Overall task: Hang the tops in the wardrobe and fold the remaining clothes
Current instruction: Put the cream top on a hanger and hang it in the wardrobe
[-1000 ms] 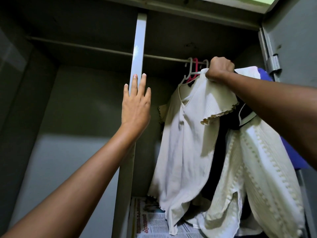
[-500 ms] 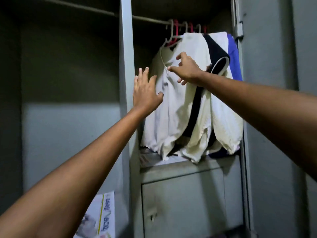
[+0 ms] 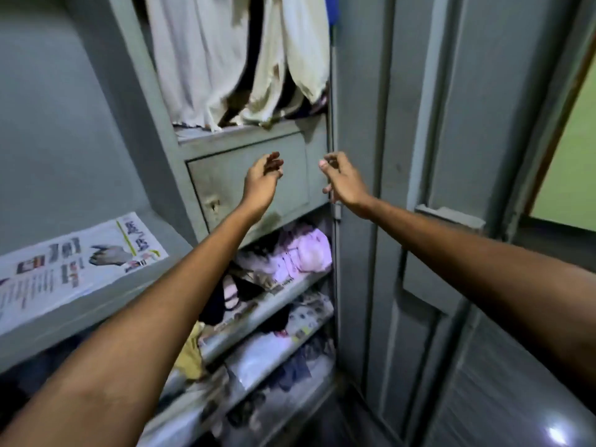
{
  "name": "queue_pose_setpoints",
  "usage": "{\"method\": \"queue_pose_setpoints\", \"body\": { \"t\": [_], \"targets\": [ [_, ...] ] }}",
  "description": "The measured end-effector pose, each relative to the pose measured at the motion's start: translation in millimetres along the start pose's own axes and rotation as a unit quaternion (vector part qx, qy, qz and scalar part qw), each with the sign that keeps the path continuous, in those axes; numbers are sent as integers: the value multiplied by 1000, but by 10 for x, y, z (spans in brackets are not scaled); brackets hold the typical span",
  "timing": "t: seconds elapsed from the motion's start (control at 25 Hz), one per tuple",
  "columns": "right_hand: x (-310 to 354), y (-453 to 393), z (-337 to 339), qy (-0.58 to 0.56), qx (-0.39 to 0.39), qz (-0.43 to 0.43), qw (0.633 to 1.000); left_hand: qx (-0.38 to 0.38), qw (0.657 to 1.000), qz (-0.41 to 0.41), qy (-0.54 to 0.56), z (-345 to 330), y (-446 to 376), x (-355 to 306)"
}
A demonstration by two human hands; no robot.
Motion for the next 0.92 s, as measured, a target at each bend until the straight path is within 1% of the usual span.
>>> {"method": "queue_pose_setpoints", "body": {
  "t": [0.12,0.2,0.32,0.4,0.44,0.52,0.6,0.64,0.72,0.84,0.92],
  "targets": [
    [-744,720,225,17,0,-78,997,47,995,82,21,-361,638,673],
    [-1142,1253,435,1,4,-136,991,79,989,128,7,-617,1103,1039],
    [-1581,2070,901,-9,9,-219,976,127,976,175,-6,-1087,1737,1355],
    [-1767,2517,1258,3,-1,-257,966,175,958,229,-9,-1453,2118,1434],
    [-1862,2723,1488,13,-7,-274,962,216,943,254,-21,-1710,2322,1449],
    [-2009,3089,1980,29,-21,-303,952,311,912,265,-45,-2268,2760,1349],
    [-2133,3393,2481,44,-39,-330,942,371,892,253,-42,-2817,3150,1162],
    [-2190,3527,2734,48,-53,-344,936,380,892,242,-37,-3084,3300,1055],
    [-2271,3731,3161,53,-77,-370,924,364,904,222,-30,-3527,3472,877],
    [-2421,4026,3804,66,-103,-398,909,353,904,240,0,-4175,3749,678],
    [-2526,4181,4157,82,-115,-406,903,359,901,242,-4,-4515,3889,594]
  ]
}}
Point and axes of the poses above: each hand's wrist, its own y-axis away from the middle knuckle, its own z-axis out of the back of the hand, x = y × z, the point moved 6 cm from there along -y, towards the middle knuckle, and after that the axes turned 4 degrees about -y, right-handed, at the moved point
